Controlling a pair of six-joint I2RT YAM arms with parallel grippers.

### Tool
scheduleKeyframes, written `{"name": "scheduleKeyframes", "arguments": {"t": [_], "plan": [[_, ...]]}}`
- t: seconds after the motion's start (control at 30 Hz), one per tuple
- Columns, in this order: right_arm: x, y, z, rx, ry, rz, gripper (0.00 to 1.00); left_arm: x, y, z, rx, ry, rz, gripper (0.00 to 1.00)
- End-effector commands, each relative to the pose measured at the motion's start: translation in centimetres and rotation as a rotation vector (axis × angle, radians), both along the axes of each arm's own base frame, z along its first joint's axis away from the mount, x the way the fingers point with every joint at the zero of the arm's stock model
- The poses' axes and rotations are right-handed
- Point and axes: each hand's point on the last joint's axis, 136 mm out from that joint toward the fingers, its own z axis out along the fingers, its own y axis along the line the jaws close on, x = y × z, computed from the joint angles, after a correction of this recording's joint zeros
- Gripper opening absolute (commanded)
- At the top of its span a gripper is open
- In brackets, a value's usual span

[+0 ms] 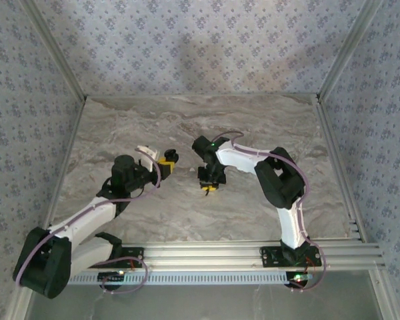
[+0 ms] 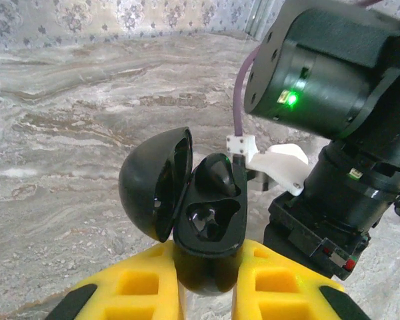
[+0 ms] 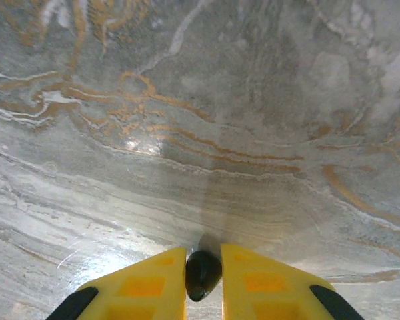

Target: Insert wireless bluetooth earbuds into charging case

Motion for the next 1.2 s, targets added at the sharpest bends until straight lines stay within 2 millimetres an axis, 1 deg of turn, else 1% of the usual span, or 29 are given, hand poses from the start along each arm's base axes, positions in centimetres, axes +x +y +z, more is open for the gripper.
{"name": "scheduleKeyframes", "arguments": {"t": [0.0,0.1,0.23,0.33,0.43,0.5,0.57,0.77,0.93,0.97,1.03,1.17], "plan": [[1.3,-0.3,3.0,0.027,-0.154,0.011,0.18,0.1,-0.9,0.6,-0.027,-0.017,-0.046,0.14],[2.1,-0.9,5.3,0.049,-0.275,0.029,0.17,0.1,-1.9,0.3,-0.03,-0.01,-0.073,0.14],[3.1,-2.0,9.4,0.062,-0.448,0.065,0.16,0.0,-3.7,0.3,-0.024,-0.023,-0.132,0.14],[3.4,-2.4,12.9,0.103,-0.586,0.11,0.16,-0.2,-5.1,0.7,-0.028,-0.034,-0.18,0.14],[4.0,-2.6,16.8,0.153,-0.74,0.13,0.16,-0.3,-6.1,1.5,-0.041,-0.064,-0.214,0.14],[3.9,-2.5,17.9,0.18,-0.802,0.153,0.16,-0.5,-6.8,1.8,-0.04,-0.081,-0.241,0.14],[3.9,-1.9,19.3,0.215,-0.851,0.186,0.16,-0.7,-7.4,2.2,-0.045,-0.094,-0.272,0.14],[3.1,0.6,21.9,0.273,-0.946,0.32,0.16,-1.2,-8.7,3.1,-0.062,-0.126,-0.35,0.14],[2.5,1.8,22.4,0.295,-0.979,0.394,0.16,-1.4,-9.4,3.6,-0.072,-0.134,-0.385,0.14],[2.6,2.3,23.8,0.316,-1.006,0.4,0.16,-1.4,-9.4,3.7,-0.073,-0.133,-0.386,0.14],[2.5,2.6,24.0,0.32,-1.01,0.414,0.16,-1.4,-9.4,3.8,-0.075,-0.135,-0.385,0.14],[2.6,2.7,23.7,0.314,-1.008,0.422,0.16,-1.5,-9.5,4.2,-0.082,-0.141,-0.391,0.14]]}}
